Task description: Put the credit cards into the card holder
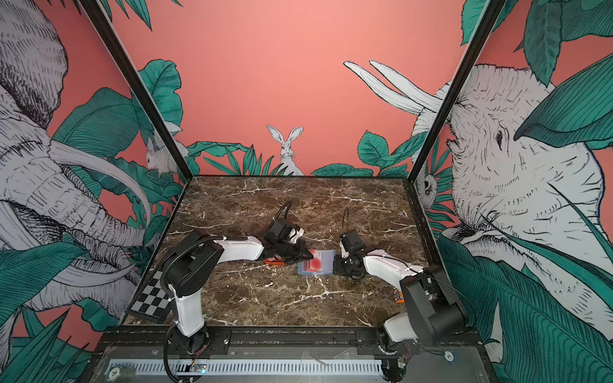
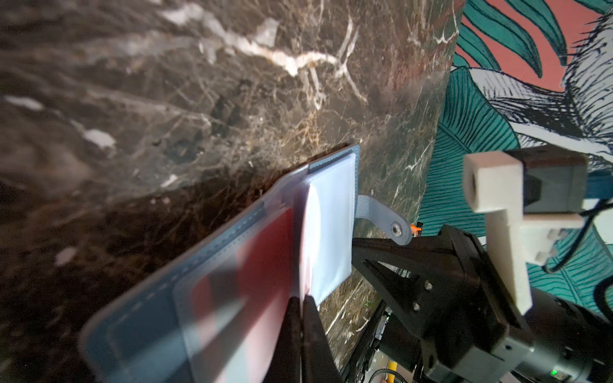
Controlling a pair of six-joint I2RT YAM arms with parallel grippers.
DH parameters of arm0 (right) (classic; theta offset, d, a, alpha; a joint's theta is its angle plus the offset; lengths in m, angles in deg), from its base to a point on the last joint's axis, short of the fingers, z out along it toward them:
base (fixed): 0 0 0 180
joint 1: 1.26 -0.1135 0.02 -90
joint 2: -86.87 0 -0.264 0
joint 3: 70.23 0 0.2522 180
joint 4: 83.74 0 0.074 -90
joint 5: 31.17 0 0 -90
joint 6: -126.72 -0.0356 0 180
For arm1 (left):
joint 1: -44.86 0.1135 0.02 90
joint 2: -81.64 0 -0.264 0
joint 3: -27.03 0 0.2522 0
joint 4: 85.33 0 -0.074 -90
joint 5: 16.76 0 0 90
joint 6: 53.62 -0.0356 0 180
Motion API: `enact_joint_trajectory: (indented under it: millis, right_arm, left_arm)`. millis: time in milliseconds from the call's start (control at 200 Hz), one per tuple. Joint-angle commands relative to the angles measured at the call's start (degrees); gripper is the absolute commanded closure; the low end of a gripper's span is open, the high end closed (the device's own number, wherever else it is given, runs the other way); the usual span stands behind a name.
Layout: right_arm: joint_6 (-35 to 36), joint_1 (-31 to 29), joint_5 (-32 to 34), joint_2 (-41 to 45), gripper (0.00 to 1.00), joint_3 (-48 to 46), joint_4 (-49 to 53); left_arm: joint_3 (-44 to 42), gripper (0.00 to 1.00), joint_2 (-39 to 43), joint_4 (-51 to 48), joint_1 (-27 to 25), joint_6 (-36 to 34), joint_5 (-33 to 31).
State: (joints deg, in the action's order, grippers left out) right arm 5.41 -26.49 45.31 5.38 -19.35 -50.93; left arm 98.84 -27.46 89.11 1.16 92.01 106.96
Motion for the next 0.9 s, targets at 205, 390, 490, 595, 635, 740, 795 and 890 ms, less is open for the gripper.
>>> enact_joint_trajectory:
  millis: [205,390,490,595,635,740,795,890]
  right_arm:
    - [-0.20,-0.59,0.01,-0.87,0.95,-1.18,-2.43]
    - [-0.25,-0.53,0.11,-0.94,0.95,-1.17,-2.40]
    - [-0.26,-0.52,0.10,-0.95,0.95,-1.21,-2.50]
    - [-0.29,-0.54,0.17,-0.89,0.95,-1.09,-2.39]
    - [-0.21,-0.58,0.12,-0.99,0.95,-1.09,-2.48]
    - [-0.11,-0.54,0.08,-1.14,0.95,-0.93,-2.60]
    - [-0.16,-0.56,0.07,-1.21,0.95,-1.00,-2.53]
    - [-0.16,-0.57,0.08,-0.95,0.95,-1.00,-2.53]
  left_arm:
    - [-2.74,1.00,0.33,1.00,-0.38,2.46,-1.41]
    - [-3.33,1.00,1.95,-2.72,-0.55,1.91,-3.36]
    - [-4.09,1.00,2.49,-2.72,-0.68,2.67,-4.17]
    - [-4.29,1.00,3.37,-3.10,-0.98,2.67,-5.11]
    - [-4.08,1.00,3.32,-3.22,-1.03,2.59,-4.86]
    - [-3.32,1.00,2.48,-2.69,-1.32,2.55,-3.80]
    - [-2.73,1.00,1.99,-2.41,-1.56,2.54,-3.19]
    - [-1.80,1.00,1.24,-2.53,-1.74,2.20,-2.52]
